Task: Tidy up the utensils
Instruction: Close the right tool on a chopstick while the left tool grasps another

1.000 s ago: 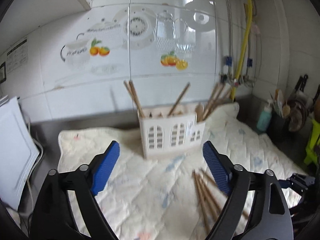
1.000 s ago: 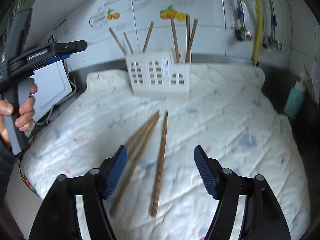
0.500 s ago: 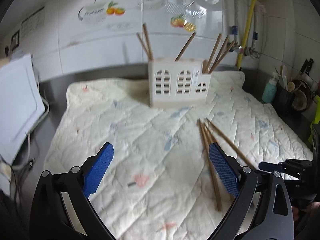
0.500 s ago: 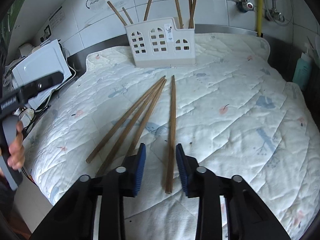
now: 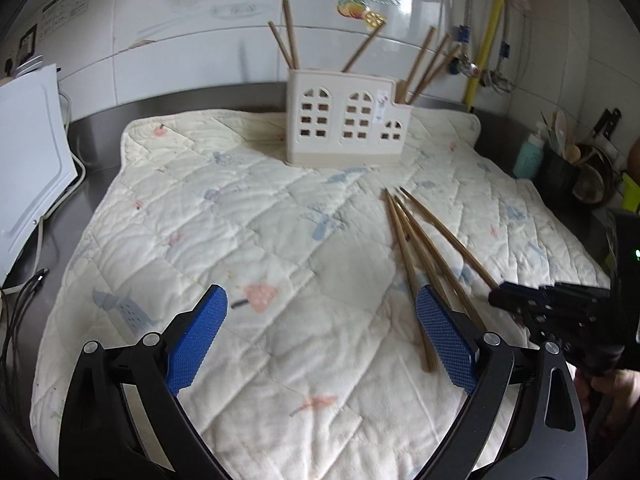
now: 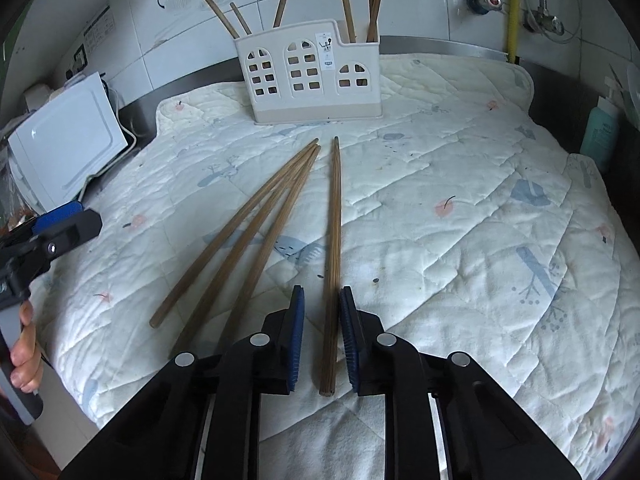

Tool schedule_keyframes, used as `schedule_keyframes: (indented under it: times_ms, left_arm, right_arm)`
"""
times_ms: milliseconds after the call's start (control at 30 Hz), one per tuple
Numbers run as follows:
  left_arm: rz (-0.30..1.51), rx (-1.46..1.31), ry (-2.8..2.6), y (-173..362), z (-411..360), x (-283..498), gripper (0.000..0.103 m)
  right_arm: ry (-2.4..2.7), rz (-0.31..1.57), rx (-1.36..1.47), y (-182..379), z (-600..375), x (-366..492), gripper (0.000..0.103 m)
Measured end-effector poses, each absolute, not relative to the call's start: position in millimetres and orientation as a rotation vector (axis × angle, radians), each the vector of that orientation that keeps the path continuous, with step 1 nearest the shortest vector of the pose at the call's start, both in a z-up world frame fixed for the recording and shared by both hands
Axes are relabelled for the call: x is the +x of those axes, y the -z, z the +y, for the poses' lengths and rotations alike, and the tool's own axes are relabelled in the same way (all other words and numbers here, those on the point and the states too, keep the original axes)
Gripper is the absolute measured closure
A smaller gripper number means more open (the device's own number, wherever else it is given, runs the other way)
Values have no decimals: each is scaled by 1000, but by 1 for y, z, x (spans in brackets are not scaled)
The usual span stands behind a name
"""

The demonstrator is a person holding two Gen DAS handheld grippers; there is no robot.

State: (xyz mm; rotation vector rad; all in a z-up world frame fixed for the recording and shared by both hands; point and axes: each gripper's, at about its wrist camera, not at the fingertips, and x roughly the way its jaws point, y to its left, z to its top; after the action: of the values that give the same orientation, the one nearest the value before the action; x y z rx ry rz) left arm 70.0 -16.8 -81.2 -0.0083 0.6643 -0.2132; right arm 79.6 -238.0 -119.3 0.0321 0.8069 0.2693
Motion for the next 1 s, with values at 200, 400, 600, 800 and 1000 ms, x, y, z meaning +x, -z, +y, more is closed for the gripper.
schedule_keyframes:
  times_ms: [200, 400, 600, 800, 1000]
  left_arm:
    - [700, 6, 285, 92, -35, 70, 24]
    - [747, 17, 356, 105, -58, 78, 48]
    - [797, -1, 397, 119, -69, 89, 68]
    - [820, 3, 410, 125, -76, 98, 77]
    - [835, 6, 417, 125, -82, 105, 82]
  right_arm:
    - [-250, 798, 25, 119, -241, 78, 96]
    - [-244, 790, 38, 117, -247, 72, 96]
    - [-238, 790, 56, 118, -255, 68, 96]
    - [-239, 792, 62, 119, -256, 67, 96]
    - [-240, 789, 66, 120, -257, 66, 96]
